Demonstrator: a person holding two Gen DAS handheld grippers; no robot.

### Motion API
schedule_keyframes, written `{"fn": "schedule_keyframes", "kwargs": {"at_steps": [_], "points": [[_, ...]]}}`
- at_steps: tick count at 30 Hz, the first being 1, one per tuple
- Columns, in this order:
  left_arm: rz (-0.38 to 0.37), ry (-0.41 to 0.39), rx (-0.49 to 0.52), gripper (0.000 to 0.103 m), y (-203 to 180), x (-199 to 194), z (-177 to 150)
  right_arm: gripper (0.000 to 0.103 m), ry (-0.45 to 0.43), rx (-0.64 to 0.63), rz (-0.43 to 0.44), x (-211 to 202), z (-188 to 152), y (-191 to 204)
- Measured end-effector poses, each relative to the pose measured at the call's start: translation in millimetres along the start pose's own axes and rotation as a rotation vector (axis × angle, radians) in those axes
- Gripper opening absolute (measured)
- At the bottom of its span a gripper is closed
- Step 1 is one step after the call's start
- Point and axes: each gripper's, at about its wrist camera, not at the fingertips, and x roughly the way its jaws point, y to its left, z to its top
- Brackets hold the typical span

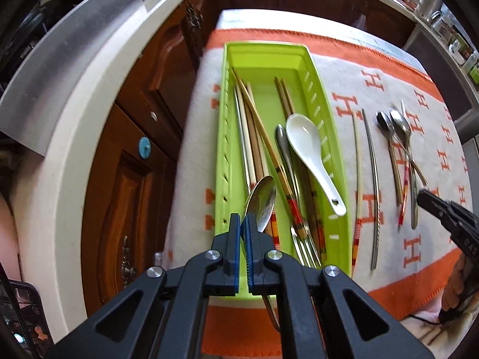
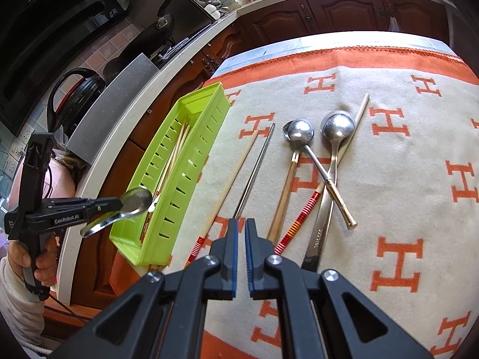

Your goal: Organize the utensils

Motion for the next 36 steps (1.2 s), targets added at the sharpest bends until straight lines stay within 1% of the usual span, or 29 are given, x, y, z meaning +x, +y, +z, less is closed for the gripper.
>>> {"fn": "schedule_keyframes", "kwargs": {"at_steps": [2, 5, 8, 11, 16, 19, 21, 22, 24, 27, 30, 32, 36], "points": [[0.021, -0.037, -0.024, 0.001, 2.7, -0.4, 5.8, 0.005, -0.003, -0.003, 0.0, -1.0, -0.1, 0.5], [0.064, -0.088, -0.036, 0.001, 1.0, 7.8, 14.4, 0.004, -0.005, -0.002, -0.003, -1.7, -0.4, 1.0], [0.063, -0.09, -0.053, 0.003, 0.8, 23.9, 17.6, 0.005, -0.007, -0.003, -0.008, -3.0, -0.3, 1.1], [0.058, -0.075, -0.058, 0.004, 0.5, 33.8, 15.4, 0.005, -0.011, -0.004, -0.013, -5.2, -0.3, 0.7], [0.05, -0.081, -0.056, 0.008, -0.7, 29.7, 10.6, 0.005, -0.007, 0.007, -0.017, -5.2, -0.9, -2.6], [0.041, -0.1, -0.051, 0.019, -5.6, 20.9, 8.4, 0.005, -0.005, 0.003, -0.019, -4.6, -1.2, -1.9], [0.049, -0.115, -0.039, 0.029, -11.2, 14.5, 6.0, 0.005, -0.006, -0.002, -0.021, -5.0, -1.5, -0.6], [0.044, -0.125, -0.031, 0.031, -14.5, 10.7, 5.3, 0.005, -0.006, -0.005, -0.022, -5.2, -1.9, 0.0], [0.033, -0.14, -0.022, 0.041, -21.0, 2.4, 3.7, 0.005, -0.007, -0.007, -0.026, -5.7, -2.0, 0.6], [0.026, -0.173, -0.008, 0.051, -31.5, -8.7, 2.5, 0.005, -0.011, -0.008, -0.032, -8.0, -2.4, 0.3], [0.018, -0.209, 0.013, 0.054, -41.4, -18.3, 2.9, 0.005, -0.018, -0.005, -0.04, -11.6, -3.3, -1.6], [0.008, -0.228, 0.023, 0.054, -48.3, -23.5, 3.1, 0.005, -0.023, -0.002, -0.047, -14.5, -3.3, -3.4], [-0.052, -0.257, 0.036, 0.054, -63.3, -31.7, 5.2, 0.005, -0.036, 0.013, -0.07, -21.0, -1.3, -11.5]]}}
